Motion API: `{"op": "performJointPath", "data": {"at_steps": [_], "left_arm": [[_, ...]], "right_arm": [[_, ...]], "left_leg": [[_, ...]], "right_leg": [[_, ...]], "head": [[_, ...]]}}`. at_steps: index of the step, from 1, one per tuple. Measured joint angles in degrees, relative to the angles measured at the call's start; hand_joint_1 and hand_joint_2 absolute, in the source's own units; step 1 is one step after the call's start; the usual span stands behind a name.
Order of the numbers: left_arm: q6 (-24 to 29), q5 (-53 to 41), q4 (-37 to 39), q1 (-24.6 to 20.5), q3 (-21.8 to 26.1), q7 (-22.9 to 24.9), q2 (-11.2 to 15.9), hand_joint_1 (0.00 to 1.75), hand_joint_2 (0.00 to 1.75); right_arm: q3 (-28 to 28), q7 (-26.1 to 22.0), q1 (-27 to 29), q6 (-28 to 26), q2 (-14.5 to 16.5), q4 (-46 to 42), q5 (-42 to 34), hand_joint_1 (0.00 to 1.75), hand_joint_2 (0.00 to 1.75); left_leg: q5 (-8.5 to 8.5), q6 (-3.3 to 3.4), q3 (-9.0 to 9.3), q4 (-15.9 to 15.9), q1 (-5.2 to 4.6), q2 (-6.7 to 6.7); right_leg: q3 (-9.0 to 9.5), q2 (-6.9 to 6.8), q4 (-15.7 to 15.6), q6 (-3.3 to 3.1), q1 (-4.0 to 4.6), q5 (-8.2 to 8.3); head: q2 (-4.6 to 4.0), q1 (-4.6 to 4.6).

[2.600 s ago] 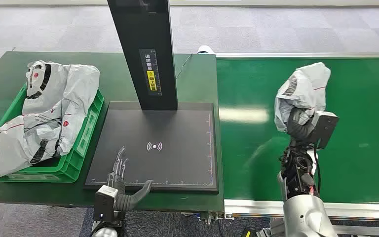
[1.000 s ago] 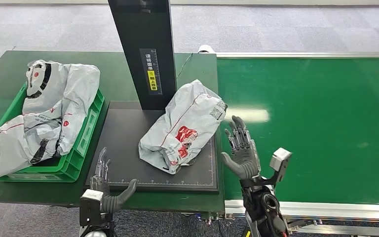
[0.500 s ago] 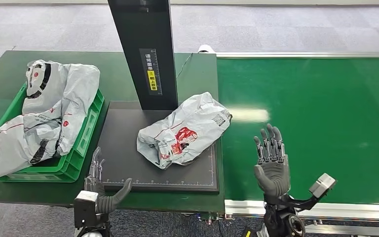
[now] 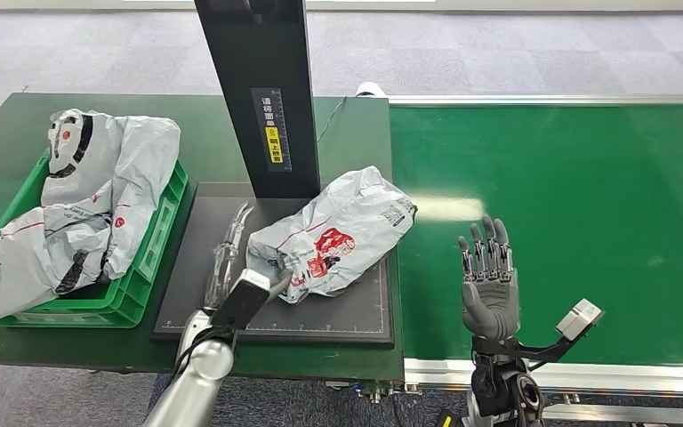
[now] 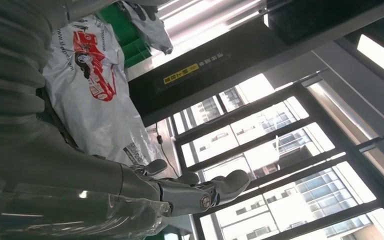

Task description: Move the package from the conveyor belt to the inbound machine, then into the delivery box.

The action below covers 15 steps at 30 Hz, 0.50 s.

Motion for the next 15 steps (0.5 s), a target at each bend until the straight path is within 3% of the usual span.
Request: {"op": "performJointPath", "data": {"at_steps": [7,15], "left_arm": [[-0.1,-5.3,17.0,-12.6,-5.9,4.5,-1.0,0.0,1.75],[-4.2,-9.8,28.4,-18.0,-12.5,8.8,-2.3,0.0,1.75]], "right_arm": [[0.1,0.8,-1.9,-0.4,0.2,2.9,-1.1,0.0,1.75],[0.0,1.2,-2.1,-1.0,0.3,3.6,-2.6,0.0,1.75]], "left_leg": [[-0.01,0.0,-0.12,0.0,0.0,-0.01],[-0.02,0.0,-0.16,0.0,-0.01,0.0]], "right_leg": [[-0.1,0.0,0.0,0.01,0.0,0.01],[-0.15,0.01,0.0,0.01,0.0,0.0]], "head": [[0.0,-0.01],[0.0,-0.01]]}}
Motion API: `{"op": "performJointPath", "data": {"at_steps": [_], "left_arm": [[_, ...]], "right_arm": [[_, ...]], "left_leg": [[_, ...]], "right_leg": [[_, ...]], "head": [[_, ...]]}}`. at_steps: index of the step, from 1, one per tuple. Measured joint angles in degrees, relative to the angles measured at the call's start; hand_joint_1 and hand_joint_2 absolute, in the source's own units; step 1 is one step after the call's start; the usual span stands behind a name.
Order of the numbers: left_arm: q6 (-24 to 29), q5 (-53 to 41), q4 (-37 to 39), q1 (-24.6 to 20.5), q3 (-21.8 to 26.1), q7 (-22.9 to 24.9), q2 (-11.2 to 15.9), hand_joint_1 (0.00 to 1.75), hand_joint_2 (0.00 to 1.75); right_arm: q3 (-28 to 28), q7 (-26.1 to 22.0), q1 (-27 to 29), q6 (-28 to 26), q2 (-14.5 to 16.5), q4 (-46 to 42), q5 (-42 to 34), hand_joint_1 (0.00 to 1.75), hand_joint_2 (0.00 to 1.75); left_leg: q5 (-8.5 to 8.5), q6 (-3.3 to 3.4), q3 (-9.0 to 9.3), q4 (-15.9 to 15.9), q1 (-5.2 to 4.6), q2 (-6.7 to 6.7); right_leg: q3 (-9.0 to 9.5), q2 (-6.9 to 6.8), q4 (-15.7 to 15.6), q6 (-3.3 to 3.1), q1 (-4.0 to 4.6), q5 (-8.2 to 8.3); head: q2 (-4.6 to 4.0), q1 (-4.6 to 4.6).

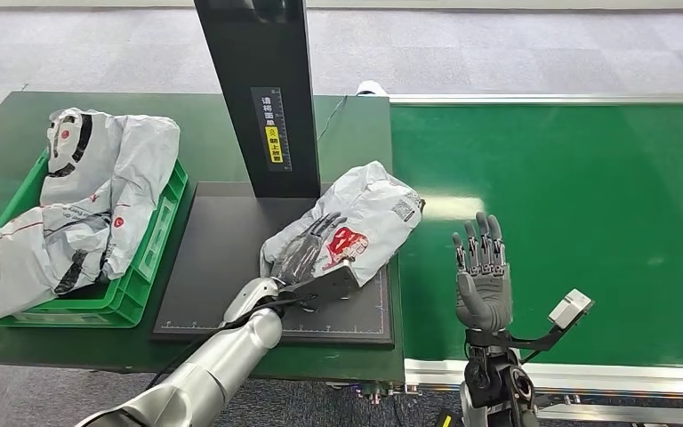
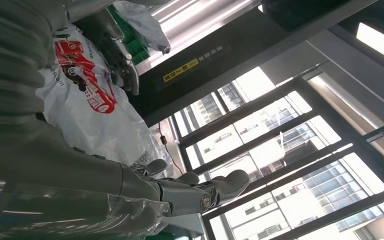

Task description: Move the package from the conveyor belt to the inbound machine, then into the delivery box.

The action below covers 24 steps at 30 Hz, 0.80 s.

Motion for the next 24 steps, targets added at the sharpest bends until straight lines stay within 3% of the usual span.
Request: {"op": "performJointPath", "data": {"at_steps": [7,8,12,13,24], "left_arm": [[-1.7,0.1,4.0,-1.5,-1.8,0.6,0.2,0.0,1.75],[-1.8,0.1,4.3,-1.6,-2.0,0.6,0.3,0.07,1.75],[-2.9,-0.4,5.3,-2.1,-2.9,1.0,0.5,1.58,1.75],[-3.3,-0.7,5.5,-2.3,-3.1,1.2,0.5,1.69,1.75],[-4.4,-1.1,6.5,-4.4,-4.7,1.8,0.6,1.75,1.75]], "right_arm": [[-0.4,0.8,0.2,0.2,-0.1,0.2,-1.4,0.0,1.75],[-0.5,0.8,0.2,0.2,-0.1,0.3,-1.4,0.0,1.75],[-0.8,0.8,0.1,0.2,-0.2,0.6,-1.5,0.0,1.75],[-0.9,0.7,0.1,0.2,-0.2,0.6,-1.5,0.0,1.75],[-2.4,1.2,1.3,1.2,-0.3,0.5,-1.8,0.0,1.75]], "left_leg": [[0.01,0.0,0.01,0.0,0.0,0.0],[0.01,0.0,0.02,0.0,0.0,0.0],[0.01,0.0,0.02,0.0,0.0,-0.01],[0.01,0.0,0.02,0.0,0.0,-0.01],[0.0,0.0,0.09,0.0,0.0,-0.02]], "right_leg": [[0.03,0.0,0.0,0.0,0.0,0.0],[0.04,0.0,0.0,0.0,0.0,0.0],[0.05,-0.01,0.0,0.0,0.0,0.0],[0.05,-0.01,0.0,0.0,0.0,0.0],[0.13,-0.02,0.0,0.0,-0.01,0.0]], "head": [[0.0,-0.01],[0.0,-0.01],[0.0,-0.01],[0.0,-0.01],[0.0,-0.01]]}}
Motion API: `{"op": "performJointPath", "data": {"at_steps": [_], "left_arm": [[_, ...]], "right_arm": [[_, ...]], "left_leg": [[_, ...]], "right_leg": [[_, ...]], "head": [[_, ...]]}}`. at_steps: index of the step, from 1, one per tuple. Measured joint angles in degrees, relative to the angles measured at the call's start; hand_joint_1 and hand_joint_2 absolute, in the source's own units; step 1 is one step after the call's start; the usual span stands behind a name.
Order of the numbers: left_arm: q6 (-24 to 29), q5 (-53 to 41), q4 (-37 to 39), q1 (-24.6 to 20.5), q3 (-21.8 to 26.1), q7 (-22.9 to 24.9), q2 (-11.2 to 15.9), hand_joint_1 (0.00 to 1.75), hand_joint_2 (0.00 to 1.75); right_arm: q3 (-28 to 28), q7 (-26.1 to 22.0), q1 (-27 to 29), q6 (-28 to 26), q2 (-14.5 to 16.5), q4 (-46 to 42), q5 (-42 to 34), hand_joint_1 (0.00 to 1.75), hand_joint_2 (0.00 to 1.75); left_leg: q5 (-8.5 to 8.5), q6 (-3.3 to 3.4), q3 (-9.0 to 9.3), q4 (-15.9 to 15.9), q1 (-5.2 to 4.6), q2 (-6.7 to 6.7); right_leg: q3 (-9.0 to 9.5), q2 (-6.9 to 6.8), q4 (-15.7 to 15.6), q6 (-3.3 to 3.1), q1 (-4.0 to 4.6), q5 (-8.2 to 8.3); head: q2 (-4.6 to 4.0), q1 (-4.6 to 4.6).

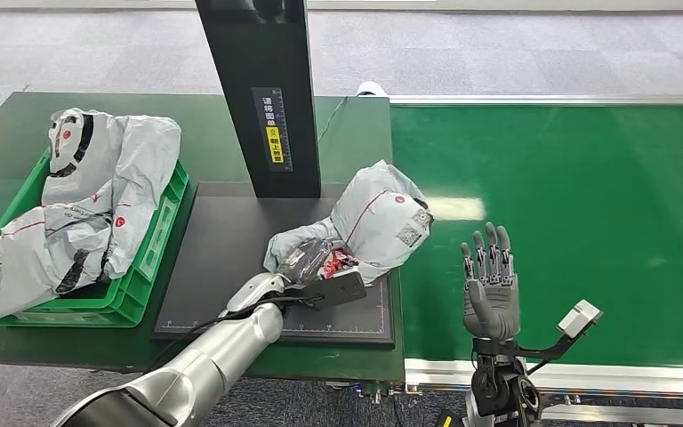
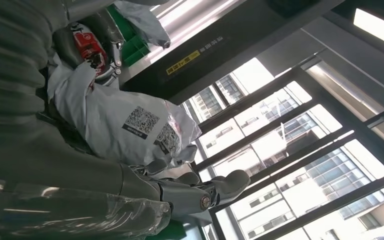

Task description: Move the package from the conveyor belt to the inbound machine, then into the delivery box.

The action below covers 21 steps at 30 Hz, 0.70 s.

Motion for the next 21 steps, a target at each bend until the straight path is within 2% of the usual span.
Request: {"op": "performJointPath", "data": {"at_steps": [6,13,17,21], "left_arm": [[2.8,0.9,0.2,0.0,-0.1,-1.3,0.1,1.75,1.75],[12.1,9.4,-1.5,0.5,2.7,-11.2,1.5,1.75,1.75],[15.1,16.9,-7.7,1.8,6.0,-16.7,3.3,1.75,1.75],[17.0,22.7,-18.0,5.5,8.1,-18.2,5.8,1.75,1.75]], "right_arm": [[-0.3,-0.5,0.1,0.2,0.0,0.0,0.5,0.0,1.75],[-0.8,-0.4,1.9,0.1,0.0,-0.5,0.2,0.0,1.75],[-1.1,-0.2,3.6,-0.2,0.0,-1.8,-0.7,0.0,1.75],[-1.5,0.1,5.0,-0.4,0.1,-2.7,-1.1,0.0,1.75]], "left_leg": [[0.0,0.0,0.01,0.0,0.0,0.01],[0.0,0.0,-0.04,0.0,0.0,0.01],[0.0,0.0,-0.05,0.0,0.01,0.03],[0.0,0.0,-0.07,0.0,0.01,0.07]], "right_leg": [[-0.01,0.01,0.0,0.0,0.0,0.0],[-0.07,0.01,0.0,0.0,0.01,0.0],[-0.08,0.02,0.0,0.0,0.01,0.0],[-0.1,0.05,0.0,-0.01,0.01,-0.01]], "head": [[0.0,0.01],[0.0,0.0],[0.0,0.01],[0.0,0.01]]}}
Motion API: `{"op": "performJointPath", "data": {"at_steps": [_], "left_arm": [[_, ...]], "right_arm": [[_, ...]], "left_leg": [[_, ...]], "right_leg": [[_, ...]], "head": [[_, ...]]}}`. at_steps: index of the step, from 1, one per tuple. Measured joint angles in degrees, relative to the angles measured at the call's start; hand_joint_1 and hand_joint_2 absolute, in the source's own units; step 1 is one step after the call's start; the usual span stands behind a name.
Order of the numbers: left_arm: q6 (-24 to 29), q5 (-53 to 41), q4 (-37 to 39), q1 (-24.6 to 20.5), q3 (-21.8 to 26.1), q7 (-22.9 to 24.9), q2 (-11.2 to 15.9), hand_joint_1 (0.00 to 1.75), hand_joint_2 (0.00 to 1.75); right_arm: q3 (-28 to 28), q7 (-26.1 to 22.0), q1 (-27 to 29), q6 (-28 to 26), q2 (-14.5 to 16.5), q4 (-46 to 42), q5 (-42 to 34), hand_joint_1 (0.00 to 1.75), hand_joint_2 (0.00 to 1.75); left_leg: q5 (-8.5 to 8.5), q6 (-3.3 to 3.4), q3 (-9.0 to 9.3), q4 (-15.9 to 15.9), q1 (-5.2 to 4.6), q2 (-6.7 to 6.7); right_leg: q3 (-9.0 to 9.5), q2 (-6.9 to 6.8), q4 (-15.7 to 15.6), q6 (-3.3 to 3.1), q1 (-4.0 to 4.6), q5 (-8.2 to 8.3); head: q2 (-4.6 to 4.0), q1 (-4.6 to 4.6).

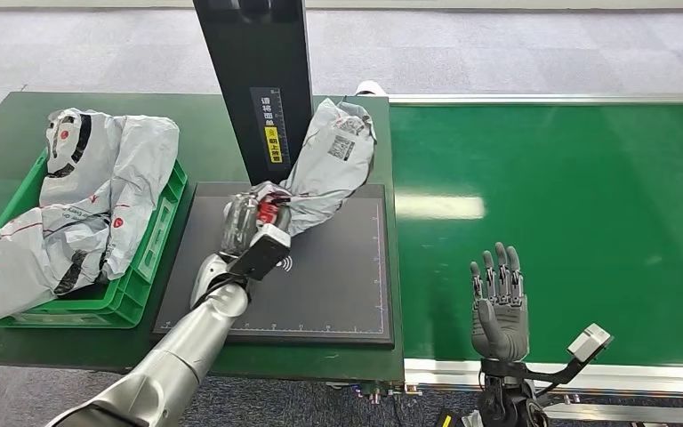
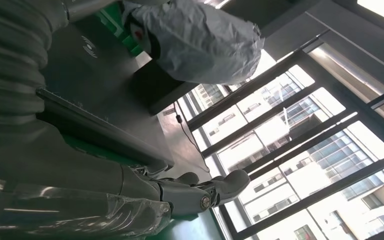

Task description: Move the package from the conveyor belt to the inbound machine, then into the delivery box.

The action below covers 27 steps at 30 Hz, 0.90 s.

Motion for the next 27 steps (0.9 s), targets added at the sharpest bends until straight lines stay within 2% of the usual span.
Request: {"op": "performJointPath", "data": {"at_steps": [8,14,18,22,27], "left_arm": [[2.9,6.5,-25.7,11.5,4.9,-0.2,4.8,1.75,1.75],[2.7,9.6,-38.3,15.8,12.0,0.8,6.9,1.75,1.75],[2.1,11.2,-42.2,16.9,17.9,0.7,8.0,1.75,1.75],[1.9,9.5,-42.8,16.4,23.5,1.9,9.3,1.75,1.75],[3.3,2.1,-38.0,10.7,28.1,6.6,12.2,1.75,1.75]], "right_arm": [[-0.8,-0.1,1.0,-0.5,0.0,-0.3,-0.3,0.0,1.75],[-1.2,0.1,1.0,-0.6,0.3,-0.3,-0.2,0.0,1.75],[-1.3,0.5,1.0,-0.9,0.6,-0.3,-0.1,0.0,1.75],[-1.2,0.6,0.8,-0.9,0.9,-0.3,-0.4,0.0,1.75],[-1.1,0.6,0.4,-0.9,1.1,-0.3,-0.6,0.0,1.75]], "left_leg": [[-0.01,-0.01,-0.02,0.0,0.0,0.02],[0.0,-0.01,-0.02,0.0,0.01,0.01],[0.0,-0.02,0.0,0.0,0.01,0.0],[0.01,-0.02,0.0,0.0,0.01,0.01],[0.04,-0.04,0.01,0.0,0.02,-0.01]], "right_leg": [[-0.03,0.02,0.0,-0.01,0.01,-0.03],[0.0,0.01,0.0,-0.01,0.01,-0.03],[0.0,0.01,0.0,-0.01,0.01,-0.03],[-0.02,0.01,0.0,-0.01,0.02,-0.03],[-0.01,-0.01,0.0,-0.01,0.03,-0.02]], "head": [[0.0,0.0],[0.0,0.0],[0.0,0.0],[0.0,0.01],[0.0,0.01]]}}
